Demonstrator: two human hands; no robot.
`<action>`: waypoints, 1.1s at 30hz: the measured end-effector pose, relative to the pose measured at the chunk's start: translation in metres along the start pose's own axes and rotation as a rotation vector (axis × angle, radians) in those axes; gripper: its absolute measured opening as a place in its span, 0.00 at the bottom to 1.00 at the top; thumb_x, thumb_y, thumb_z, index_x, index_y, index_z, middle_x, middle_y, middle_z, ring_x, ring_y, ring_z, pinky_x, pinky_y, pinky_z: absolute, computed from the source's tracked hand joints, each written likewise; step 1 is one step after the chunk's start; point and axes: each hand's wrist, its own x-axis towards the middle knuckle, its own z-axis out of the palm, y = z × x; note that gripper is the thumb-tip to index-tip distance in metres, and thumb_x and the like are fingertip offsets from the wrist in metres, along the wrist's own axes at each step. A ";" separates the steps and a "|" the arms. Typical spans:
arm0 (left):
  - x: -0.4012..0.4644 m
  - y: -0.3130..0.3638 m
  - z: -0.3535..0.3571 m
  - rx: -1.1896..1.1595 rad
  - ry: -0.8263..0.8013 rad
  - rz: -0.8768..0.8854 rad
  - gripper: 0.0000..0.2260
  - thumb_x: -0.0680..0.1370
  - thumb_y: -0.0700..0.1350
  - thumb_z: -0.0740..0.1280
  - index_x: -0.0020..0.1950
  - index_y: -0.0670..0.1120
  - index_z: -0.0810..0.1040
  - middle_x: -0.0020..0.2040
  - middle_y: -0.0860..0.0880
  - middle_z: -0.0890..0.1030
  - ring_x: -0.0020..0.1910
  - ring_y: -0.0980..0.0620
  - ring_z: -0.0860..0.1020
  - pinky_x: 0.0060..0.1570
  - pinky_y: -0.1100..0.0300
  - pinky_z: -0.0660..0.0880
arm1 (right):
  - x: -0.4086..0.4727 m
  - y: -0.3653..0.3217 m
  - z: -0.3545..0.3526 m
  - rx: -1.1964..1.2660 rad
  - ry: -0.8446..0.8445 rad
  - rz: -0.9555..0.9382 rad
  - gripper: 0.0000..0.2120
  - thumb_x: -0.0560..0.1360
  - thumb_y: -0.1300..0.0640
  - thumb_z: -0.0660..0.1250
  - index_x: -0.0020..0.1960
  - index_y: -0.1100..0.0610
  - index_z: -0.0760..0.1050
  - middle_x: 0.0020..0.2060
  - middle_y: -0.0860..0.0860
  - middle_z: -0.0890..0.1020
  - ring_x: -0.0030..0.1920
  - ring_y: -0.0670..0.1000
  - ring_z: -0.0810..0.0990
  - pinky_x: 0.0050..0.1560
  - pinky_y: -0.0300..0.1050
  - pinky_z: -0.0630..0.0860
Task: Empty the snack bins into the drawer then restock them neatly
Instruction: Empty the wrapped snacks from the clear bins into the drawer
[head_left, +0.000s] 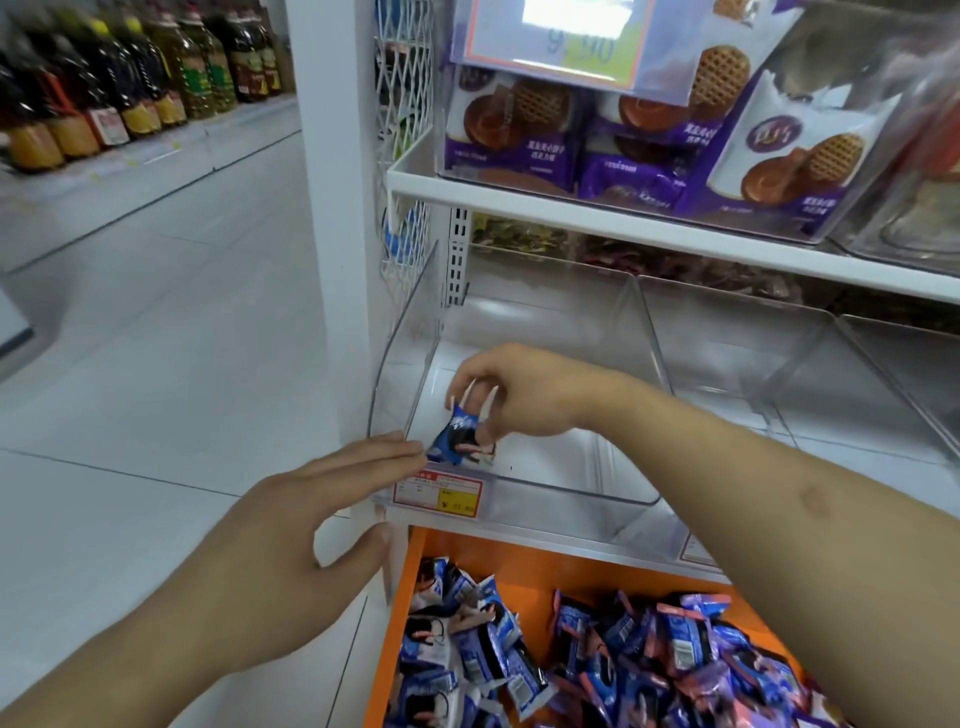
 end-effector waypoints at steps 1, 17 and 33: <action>0.000 0.000 0.000 0.001 -0.001 -0.003 0.30 0.78 0.41 0.73 0.70 0.71 0.73 0.71 0.79 0.66 0.73 0.75 0.63 0.69 0.80 0.54 | 0.003 -0.003 0.006 0.000 -0.008 0.001 0.18 0.73 0.58 0.79 0.60 0.46 0.81 0.51 0.43 0.85 0.48 0.44 0.84 0.55 0.49 0.82; 0.001 -0.004 0.002 0.056 -0.042 -0.009 0.29 0.79 0.46 0.72 0.71 0.75 0.69 0.71 0.83 0.59 0.73 0.78 0.58 0.67 0.81 0.53 | 0.003 -0.007 0.027 0.234 -0.161 0.167 0.14 0.77 0.61 0.75 0.62 0.54 0.81 0.52 0.46 0.82 0.55 0.49 0.80 0.46 0.40 0.78; 0.003 0.020 0.006 0.109 -0.047 0.012 0.25 0.79 0.50 0.70 0.76 0.60 0.73 0.75 0.63 0.70 0.75 0.65 0.66 0.71 0.73 0.56 | -0.175 0.000 0.070 0.435 0.043 0.084 0.20 0.68 0.46 0.78 0.59 0.47 0.80 0.50 0.43 0.82 0.48 0.43 0.80 0.50 0.45 0.74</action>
